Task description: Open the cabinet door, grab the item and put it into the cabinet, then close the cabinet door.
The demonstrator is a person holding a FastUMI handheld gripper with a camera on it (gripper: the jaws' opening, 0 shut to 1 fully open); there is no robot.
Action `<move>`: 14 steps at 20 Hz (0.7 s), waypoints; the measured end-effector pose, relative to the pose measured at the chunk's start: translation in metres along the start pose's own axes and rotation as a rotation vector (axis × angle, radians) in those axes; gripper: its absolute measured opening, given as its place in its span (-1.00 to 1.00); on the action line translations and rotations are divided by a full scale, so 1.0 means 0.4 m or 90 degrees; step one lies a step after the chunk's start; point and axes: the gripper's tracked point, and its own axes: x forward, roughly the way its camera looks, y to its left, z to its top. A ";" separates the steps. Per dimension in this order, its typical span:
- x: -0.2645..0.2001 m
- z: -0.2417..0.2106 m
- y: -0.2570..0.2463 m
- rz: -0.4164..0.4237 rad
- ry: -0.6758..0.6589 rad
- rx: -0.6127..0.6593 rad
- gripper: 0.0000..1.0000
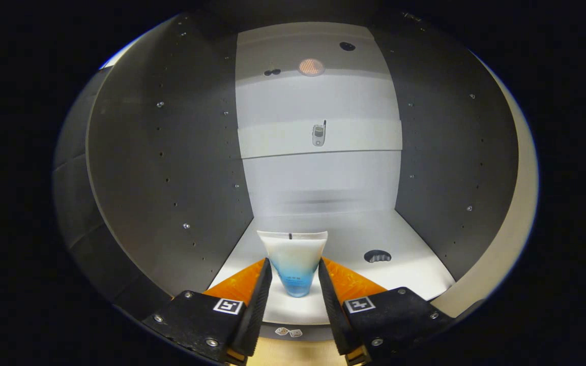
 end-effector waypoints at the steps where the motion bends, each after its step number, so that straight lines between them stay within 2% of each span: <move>1: -0.008 0.003 -0.002 -0.001 -0.003 -0.004 0.21; 3: -0.037 0.011 -0.014 -0.016 -0.016 -0.021 0.52; 4: -0.056 0.014 -0.017 -0.021 -0.025 -0.027 0.76; 6: -0.102 0.029 -0.021 -0.023 -0.047 -0.028 0.87; 14: -0.371 0.029 0.001 -0.015 -0.118 -0.019 0.87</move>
